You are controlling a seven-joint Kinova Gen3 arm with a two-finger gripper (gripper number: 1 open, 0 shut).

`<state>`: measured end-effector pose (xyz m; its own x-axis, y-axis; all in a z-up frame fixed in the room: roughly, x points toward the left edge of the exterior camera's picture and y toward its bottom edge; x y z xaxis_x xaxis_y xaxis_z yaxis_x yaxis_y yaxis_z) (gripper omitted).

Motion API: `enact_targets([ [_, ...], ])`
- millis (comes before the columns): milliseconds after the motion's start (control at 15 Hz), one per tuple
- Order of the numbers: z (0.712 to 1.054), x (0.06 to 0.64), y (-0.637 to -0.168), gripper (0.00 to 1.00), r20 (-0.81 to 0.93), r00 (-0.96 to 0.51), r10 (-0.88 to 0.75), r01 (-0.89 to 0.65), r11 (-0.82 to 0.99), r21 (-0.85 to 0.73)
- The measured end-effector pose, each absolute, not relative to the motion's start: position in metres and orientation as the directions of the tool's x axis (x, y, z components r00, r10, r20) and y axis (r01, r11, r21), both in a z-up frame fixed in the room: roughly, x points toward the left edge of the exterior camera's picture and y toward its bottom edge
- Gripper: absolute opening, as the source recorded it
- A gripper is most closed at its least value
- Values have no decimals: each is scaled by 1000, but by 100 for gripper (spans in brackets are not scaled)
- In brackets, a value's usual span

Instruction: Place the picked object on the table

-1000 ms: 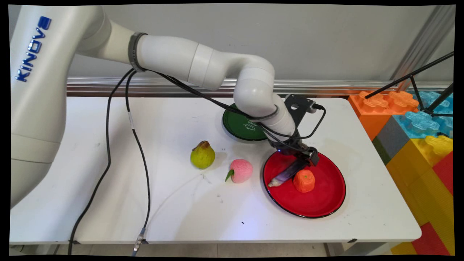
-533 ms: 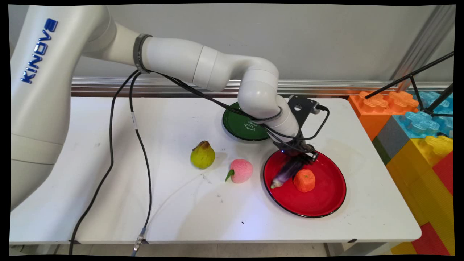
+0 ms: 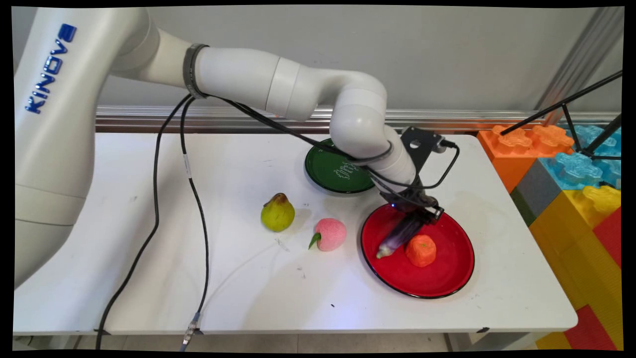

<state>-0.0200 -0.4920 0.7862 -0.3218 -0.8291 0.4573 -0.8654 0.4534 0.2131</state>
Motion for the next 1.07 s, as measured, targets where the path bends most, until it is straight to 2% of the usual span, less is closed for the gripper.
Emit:
enact_targets([
  [667, 853, -14, -488, 0, 508, -339, -792, -840, 498, 216],
  [1067, 889, 8, -465, 0, 511, -454, -730, -772, 609, 184],
])
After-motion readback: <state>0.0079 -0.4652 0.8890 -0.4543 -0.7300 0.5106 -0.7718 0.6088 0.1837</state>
